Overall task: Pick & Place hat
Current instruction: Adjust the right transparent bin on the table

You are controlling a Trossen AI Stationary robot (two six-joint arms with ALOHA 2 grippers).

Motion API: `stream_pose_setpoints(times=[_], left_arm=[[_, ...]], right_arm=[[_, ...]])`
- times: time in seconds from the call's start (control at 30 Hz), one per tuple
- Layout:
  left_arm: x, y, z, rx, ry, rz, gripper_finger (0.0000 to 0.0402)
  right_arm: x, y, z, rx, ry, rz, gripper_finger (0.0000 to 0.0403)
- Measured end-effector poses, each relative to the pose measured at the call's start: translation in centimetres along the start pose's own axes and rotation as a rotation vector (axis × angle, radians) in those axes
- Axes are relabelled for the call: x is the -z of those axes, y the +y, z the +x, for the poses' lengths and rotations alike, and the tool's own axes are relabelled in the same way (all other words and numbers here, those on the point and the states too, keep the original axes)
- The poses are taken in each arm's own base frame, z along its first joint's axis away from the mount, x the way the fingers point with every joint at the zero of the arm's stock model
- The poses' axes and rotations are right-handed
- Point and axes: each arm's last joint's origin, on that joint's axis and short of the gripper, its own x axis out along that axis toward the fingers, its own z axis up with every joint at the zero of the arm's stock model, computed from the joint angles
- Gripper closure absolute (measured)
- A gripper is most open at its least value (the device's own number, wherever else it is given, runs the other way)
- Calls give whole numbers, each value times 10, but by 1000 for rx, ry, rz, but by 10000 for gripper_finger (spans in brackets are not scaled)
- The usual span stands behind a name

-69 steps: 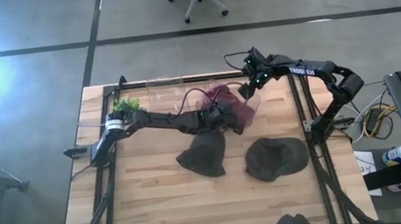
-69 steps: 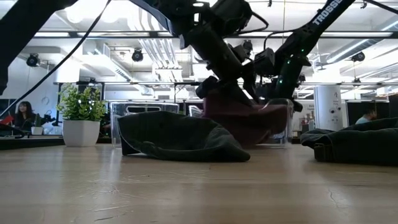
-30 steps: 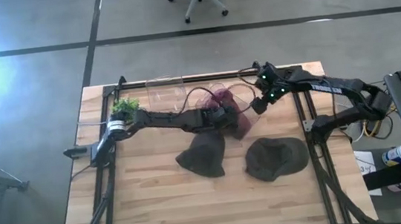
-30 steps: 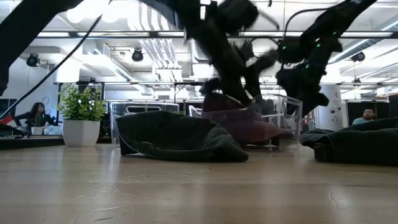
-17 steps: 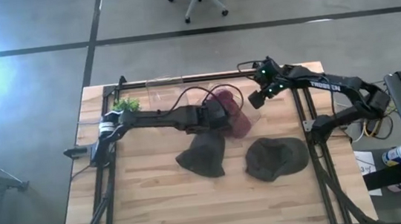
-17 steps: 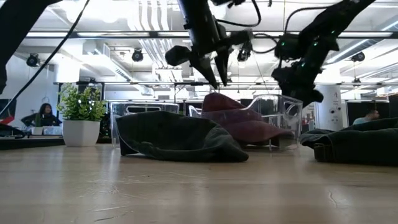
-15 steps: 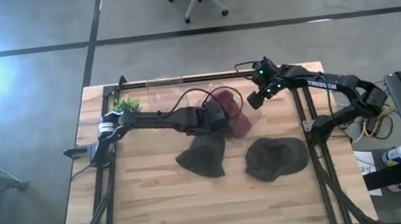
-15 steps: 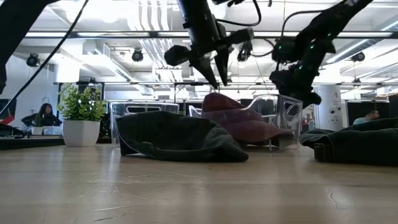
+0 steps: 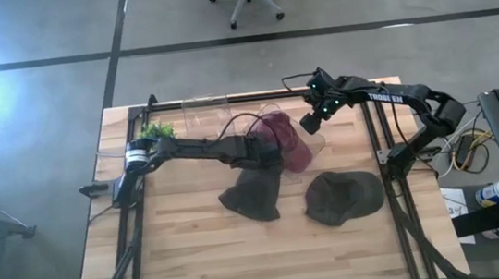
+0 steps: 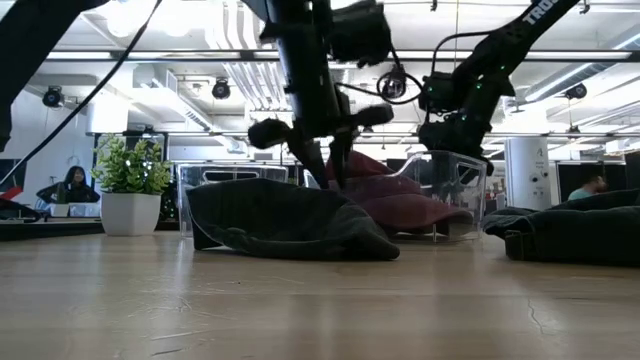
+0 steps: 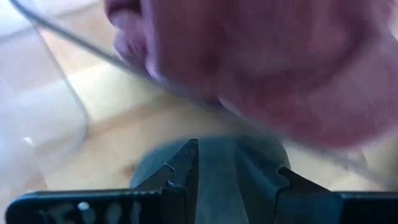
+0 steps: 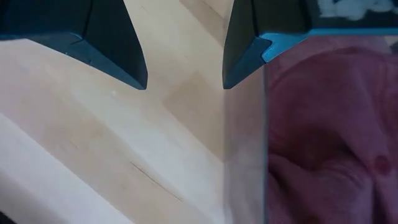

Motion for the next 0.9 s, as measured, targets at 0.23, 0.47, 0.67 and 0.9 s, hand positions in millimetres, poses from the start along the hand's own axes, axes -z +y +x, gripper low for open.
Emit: stream_pose_setpoints(times=[0.23,0.47,0.67,0.9], left_arm=[[-32,12,14,11,-96,-30,305],[-70,34,25,-50,-197,-30,305],[-88,46,30,-73,-238,-5,305],[-106,57,34,-106,-294,27,305]], right_arm=[[10,1,0,-30,80,-6,197],[12,2,0,-35,97,-16,197],[2,2,2,-28,1,9,197],[-13,2,9,-13,-28,16,197]])
